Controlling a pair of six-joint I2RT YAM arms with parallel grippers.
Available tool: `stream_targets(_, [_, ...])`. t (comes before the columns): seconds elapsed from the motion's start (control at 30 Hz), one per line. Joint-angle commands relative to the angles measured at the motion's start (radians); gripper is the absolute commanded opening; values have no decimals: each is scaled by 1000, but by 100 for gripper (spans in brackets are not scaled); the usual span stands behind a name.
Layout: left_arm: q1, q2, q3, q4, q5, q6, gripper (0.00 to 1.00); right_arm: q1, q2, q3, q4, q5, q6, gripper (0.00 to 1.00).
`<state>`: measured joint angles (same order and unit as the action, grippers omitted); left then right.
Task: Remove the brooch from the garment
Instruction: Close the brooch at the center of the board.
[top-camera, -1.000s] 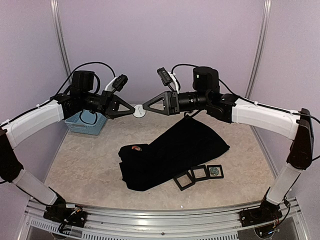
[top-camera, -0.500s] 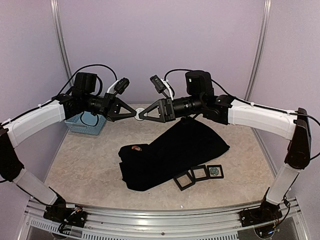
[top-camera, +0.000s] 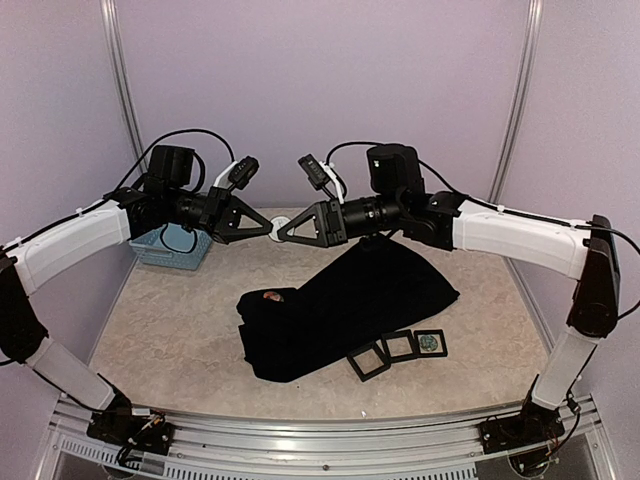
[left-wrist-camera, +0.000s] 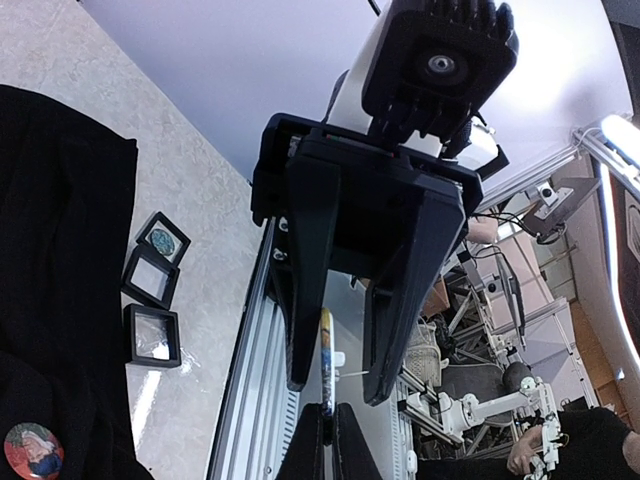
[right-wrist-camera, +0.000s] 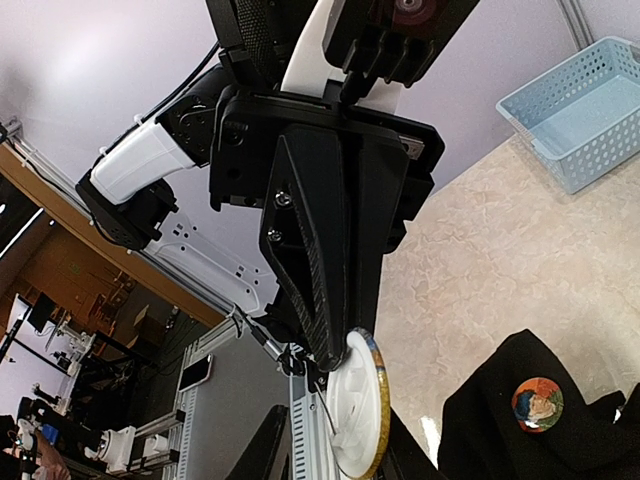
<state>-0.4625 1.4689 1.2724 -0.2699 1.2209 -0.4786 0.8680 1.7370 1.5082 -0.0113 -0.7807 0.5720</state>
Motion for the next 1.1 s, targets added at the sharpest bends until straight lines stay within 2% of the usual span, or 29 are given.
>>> stream_targets(0.0, [-4,0,27,-16,-15,23,0,11,22,27,-23,14,-2,25])
stream_targets(1.07, [-10,-9,29,-46,-18,53,0,9,56,87,-166,151,4,8])
